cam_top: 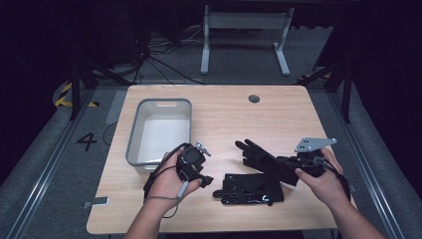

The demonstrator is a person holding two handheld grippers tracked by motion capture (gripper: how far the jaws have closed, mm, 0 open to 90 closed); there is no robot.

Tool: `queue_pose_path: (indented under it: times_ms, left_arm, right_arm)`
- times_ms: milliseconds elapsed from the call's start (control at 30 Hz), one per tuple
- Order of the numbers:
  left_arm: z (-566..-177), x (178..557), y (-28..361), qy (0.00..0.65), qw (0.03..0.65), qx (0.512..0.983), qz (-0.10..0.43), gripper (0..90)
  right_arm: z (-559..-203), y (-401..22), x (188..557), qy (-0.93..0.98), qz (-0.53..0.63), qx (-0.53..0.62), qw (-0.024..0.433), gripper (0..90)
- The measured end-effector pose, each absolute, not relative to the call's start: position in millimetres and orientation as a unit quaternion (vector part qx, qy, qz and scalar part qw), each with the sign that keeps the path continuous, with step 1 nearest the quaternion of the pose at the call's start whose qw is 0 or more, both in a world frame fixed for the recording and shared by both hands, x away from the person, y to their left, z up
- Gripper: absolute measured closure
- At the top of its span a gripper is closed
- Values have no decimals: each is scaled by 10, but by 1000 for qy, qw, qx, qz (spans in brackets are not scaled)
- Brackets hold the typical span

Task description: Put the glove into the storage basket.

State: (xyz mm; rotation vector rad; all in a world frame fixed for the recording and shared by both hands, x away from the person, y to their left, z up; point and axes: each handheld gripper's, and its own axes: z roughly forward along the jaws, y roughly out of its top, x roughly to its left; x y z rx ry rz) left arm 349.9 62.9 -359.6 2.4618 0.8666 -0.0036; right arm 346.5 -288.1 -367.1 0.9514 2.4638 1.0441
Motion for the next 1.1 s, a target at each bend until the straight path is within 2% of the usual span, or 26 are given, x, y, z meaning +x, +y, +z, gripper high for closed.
queue_pose_path:
  times_ms: [267, 467, 633, 800, 1100]
  left_arm:
    - [-3586, 3493, 635, 321, 263, 910, -1, 472]
    - [-3580, 3491, 635, 320, 264, 910, -1, 472]
    - [-3578, 3491, 616, 317, 264, 911, -1, 471]
    - [-3568, 3500, 586, 313, 265, 912, -2, 471]
    - [-3565, 3508, 544, 308, 266, 914, -1, 471]
  right_arm:
    - [-3712, -2764, 3336, 866, 360, 323, 126, 863]
    - [-3835, -2664, 3227, 884, 337, 315, 77, 846]
    - [-3894, -2615, 3191, 891, 323, 315, 44, 791]
    - [-3897, -2610, 3165, 885, 339, 319, 7, 691]
    - [-3756, -2772, 3187, 852, 393, 346, 29, 658]
